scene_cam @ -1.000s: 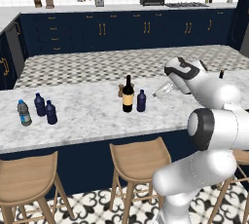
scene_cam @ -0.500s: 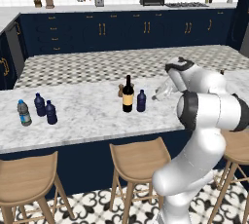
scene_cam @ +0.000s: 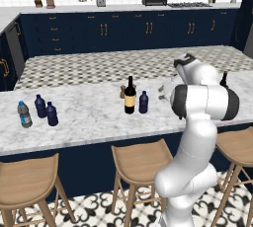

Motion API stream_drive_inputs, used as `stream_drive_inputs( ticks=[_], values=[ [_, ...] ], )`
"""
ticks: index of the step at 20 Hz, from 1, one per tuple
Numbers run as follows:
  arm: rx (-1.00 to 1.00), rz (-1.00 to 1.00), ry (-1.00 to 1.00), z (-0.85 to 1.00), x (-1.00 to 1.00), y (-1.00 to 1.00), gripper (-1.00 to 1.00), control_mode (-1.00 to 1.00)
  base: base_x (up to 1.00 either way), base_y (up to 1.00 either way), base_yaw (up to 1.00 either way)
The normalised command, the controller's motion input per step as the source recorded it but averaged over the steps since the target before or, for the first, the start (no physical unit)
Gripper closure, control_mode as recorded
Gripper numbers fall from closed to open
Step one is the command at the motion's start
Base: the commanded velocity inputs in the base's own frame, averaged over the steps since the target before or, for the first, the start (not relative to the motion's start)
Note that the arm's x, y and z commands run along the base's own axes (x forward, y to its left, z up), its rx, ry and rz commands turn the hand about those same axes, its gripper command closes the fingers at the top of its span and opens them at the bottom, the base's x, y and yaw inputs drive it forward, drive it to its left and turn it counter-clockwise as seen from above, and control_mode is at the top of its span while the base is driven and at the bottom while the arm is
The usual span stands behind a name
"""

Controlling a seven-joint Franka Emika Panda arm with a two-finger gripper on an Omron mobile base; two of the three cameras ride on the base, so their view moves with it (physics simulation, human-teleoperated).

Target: Move the plastic bottles in the middle to the plastics group, and the glass bottles in the middle to the glass group.

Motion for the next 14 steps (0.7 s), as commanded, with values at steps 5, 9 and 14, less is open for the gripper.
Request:
stream_drive_inputs(
  ticks=[5,9,14],
  values=[
    [0.05,0.19,-0.08,-0.16,0.33,0.00,-1.00,-1.00,0.00,0.00,0.00],
    [0.00,0.17,0.00,-0.38,0.32,0.00,-1.00,-1.00,0.00,0.00,0.00],
    [0.00,0.11,0.00,-0.27,0.32,-0.08,-1.00,-1.00,0.00,0.00,0.00]
  ],
)
